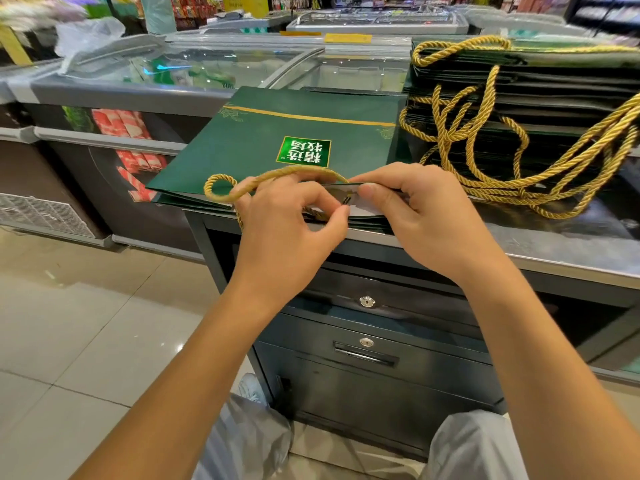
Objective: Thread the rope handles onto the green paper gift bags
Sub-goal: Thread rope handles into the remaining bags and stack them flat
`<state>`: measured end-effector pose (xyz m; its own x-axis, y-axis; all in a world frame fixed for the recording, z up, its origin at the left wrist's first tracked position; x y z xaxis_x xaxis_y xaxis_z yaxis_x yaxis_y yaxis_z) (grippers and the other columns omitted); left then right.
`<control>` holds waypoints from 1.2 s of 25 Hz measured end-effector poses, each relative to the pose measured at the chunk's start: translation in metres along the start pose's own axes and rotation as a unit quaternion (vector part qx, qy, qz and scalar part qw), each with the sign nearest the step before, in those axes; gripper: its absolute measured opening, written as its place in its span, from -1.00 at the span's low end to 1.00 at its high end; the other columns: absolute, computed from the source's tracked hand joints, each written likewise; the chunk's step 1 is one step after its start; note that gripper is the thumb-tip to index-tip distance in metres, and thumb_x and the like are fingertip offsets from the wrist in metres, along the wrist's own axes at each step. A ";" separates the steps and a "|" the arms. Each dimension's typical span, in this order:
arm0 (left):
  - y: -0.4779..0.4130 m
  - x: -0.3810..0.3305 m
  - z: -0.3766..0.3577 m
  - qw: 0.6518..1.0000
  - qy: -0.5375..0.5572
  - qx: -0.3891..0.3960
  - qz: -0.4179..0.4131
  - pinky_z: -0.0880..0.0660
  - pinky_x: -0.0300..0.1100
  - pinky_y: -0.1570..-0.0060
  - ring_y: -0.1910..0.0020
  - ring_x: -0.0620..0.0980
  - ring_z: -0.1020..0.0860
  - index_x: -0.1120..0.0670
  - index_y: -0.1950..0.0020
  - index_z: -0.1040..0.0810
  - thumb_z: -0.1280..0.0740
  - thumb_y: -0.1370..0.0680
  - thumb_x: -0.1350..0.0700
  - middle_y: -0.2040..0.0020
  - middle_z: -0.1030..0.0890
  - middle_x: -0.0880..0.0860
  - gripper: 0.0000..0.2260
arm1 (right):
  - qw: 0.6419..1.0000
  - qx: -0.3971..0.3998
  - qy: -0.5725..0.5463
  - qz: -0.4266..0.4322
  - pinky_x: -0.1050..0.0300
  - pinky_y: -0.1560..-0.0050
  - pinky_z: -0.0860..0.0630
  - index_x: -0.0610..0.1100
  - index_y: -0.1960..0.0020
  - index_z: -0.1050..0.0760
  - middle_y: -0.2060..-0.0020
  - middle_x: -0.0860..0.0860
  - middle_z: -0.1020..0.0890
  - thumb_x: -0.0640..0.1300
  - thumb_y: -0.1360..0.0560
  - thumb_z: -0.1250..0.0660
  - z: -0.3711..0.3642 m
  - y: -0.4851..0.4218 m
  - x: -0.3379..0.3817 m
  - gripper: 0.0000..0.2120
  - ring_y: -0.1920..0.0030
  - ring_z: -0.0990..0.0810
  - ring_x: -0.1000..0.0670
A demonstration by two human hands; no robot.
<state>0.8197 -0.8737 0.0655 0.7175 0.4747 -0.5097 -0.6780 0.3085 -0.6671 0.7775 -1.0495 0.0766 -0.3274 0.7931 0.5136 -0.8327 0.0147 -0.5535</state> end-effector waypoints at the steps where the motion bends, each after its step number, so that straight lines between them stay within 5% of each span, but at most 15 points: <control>1: 0.003 0.000 0.004 1.000 0.012 0.013 -0.009 -0.26 0.10 -0.33 -0.23 -0.18 -0.55 -0.02 0.26 -0.62 -0.43 -0.45 0.02 -0.12 -0.65 -0.20 -0.90 | 1.000 -0.002 -0.003 -0.005 -0.05 -0.06 -0.55 -0.01 -0.20 -0.68 0.02 0.09 -0.70 -0.10 -0.65 -0.29 0.001 0.000 0.000 -0.78 -0.01 -0.62 0.03; 5: 0.017 0.007 0.022 0.988 0.036 0.147 -0.033 -0.03 -0.18 -0.42 -0.42 -0.34 -0.30 -0.03 0.32 -0.47 -0.40 -0.39 0.07 -0.41 -0.46 -0.26 -0.87 | 1.000 0.011 -0.011 -0.020 0.10 0.05 -0.55 -0.01 -0.17 -0.69 0.06 0.12 -0.70 -0.07 -0.62 -0.35 0.002 0.000 0.001 -0.81 0.09 -0.61 0.13; 8: 0.020 0.012 0.031 0.975 0.029 0.216 -0.045 -0.04 -0.17 -0.47 -0.46 -0.37 -0.21 -0.07 0.29 -0.53 -0.40 -0.42 -0.02 -0.48 -0.37 -0.29 -0.88 | 0.999 0.020 -0.017 -0.026 0.30 0.15 -0.43 -0.02 -0.14 -0.70 0.12 0.18 -0.66 -0.07 -0.60 -0.39 0.003 0.002 0.001 -0.83 0.18 -0.57 0.21; 11: 0.017 0.009 0.045 0.984 0.063 0.160 -0.041 -0.33 -0.18 -0.37 -0.37 -0.20 -0.46 -0.07 0.18 -0.67 -0.42 -0.47 -0.14 -0.33 -0.56 -0.21 -0.83 | 0.999 0.022 -0.021 -0.035 0.15 -0.05 -0.57 -0.03 -0.14 -0.71 0.03 0.12 -0.71 -0.09 -0.55 -0.45 0.005 0.002 0.001 -0.82 0.02 -0.64 0.15; 13: 0.011 0.012 0.061 0.993 0.080 0.073 -0.052 -0.47 -0.24 -0.20 -0.14 -0.12 -0.62 0.09 0.16 -0.68 -0.43 -0.54 -0.02 -0.10 -0.68 -0.09 -0.81 | 0.999 0.021 -0.021 -0.041 0.09 -0.12 -0.58 -0.03 -0.14 -0.70 0.00 0.12 -0.71 -0.08 -0.52 -0.47 0.006 0.002 0.001 -0.80 -0.04 -0.65 0.12; 17: -0.014 0.049 0.086 0.997 -0.040 -0.064 0.012 -0.51 -0.18 -0.10 -0.02 -0.03 -0.62 0.11 -0.01 -0.67 -0.39 -0.58 0.14 0.00 -0.67 -0.01 -0.92 | 0.999 0.025 -0.024 -0.042 0.10 -0.14 -0.57 -0.02 -0.15 -0.69 0.00 0.13 -0.69 -0.09 -0.51 -0.47 0.005 0.002 0.002 -0.78 -0.06 -0.63 0.11; 20: -0.027 0.080 0.074 0.991 -0.086 0.003 0.103 -0.40 -0.20 -0.23 -0.23 0.04 -0.55 0.12 -0.23 -0.63 -0.37 -0.59 0.15 -0.22 -0.62 0.06 -0.77 | 0.999 0.030 -0.001 -0.031 0.15 -0.12 -0.53 0.01 -0.12 -0.69 0.01 0.15 -0.68 -0.03 -0.49 -0.46 0.004 0.003 0.007 -0.78 -0.05 -0.60 0.15; 24: -0.024 0.090 0.062 0.985 -0.111 0.043 0.124 -0.36 -0.04 -0.36 -0.36 0.08 -0.46 0.10 -0.32 -0.61 -0.31 -0.62 0.08 -0.38 -0.52 0.08 -0.71 | 0.998 0.035 0.020 -0.050 0.09 -0.14 -0.52 0.03 -0.20 -0.65 0.00 0.16 -0.66 0.16 -0.45 -0.38 0.003 0.003 0.020 -0.62 -0.06 -0.56 0.13; 27: -0.030 0.090 0.065 0.976 -0.147 0.068 0.146 -0.46 0.02 -0.23 -0.24 0.13 -0.50 0.02 -0.26 -0.62 -0.31 -0.60 -0.01 -0.29 -0.51 0.03 -0.73 | 0.987 0.093 0.123 -0.047 -0.06 -0.18 -0.51 0.12 -0.37 -0.50 -0.05 0.13 -0.62 0.37 -0.44 -0.28 0.001 -0.013 0.038 -0.41 -0.10 -0.53 0.03; 30: -0.049 0.086 0.068 0.959 -0.214 0.126 0.135 -0.44 0.02 -0.11 -0.13 0.14 -0.46 0.00 -0.08 -0.58 -0.32 -0.57 -0.06 -0.09 -0.49 0.05 -0.82 | 0.977 0.157 0.143 -0.033 -0.04 -0.19 -0.51 0.14 -0.35 -0.51 -0.08 0.12 -0.61 0.31 -0.49 -0.34 -0.015 -0.041 0.058 -0.51 -0.12 -0.54 0.05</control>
<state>0.9040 -0.7913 0.0912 0.4151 0.8442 -0.3392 -0.8857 0.2898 -0.3628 0.7990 -0.9950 0.1191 -0.1671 0.9350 0.3130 -0.9584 -0.0795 -0.2742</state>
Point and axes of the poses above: each hand's wrist, its own y-axis away from the middle knuckle, its own z-axis out of the back of the hand, x = y × z, the point moved 2 cm from there along -y, towards the middle knuckle
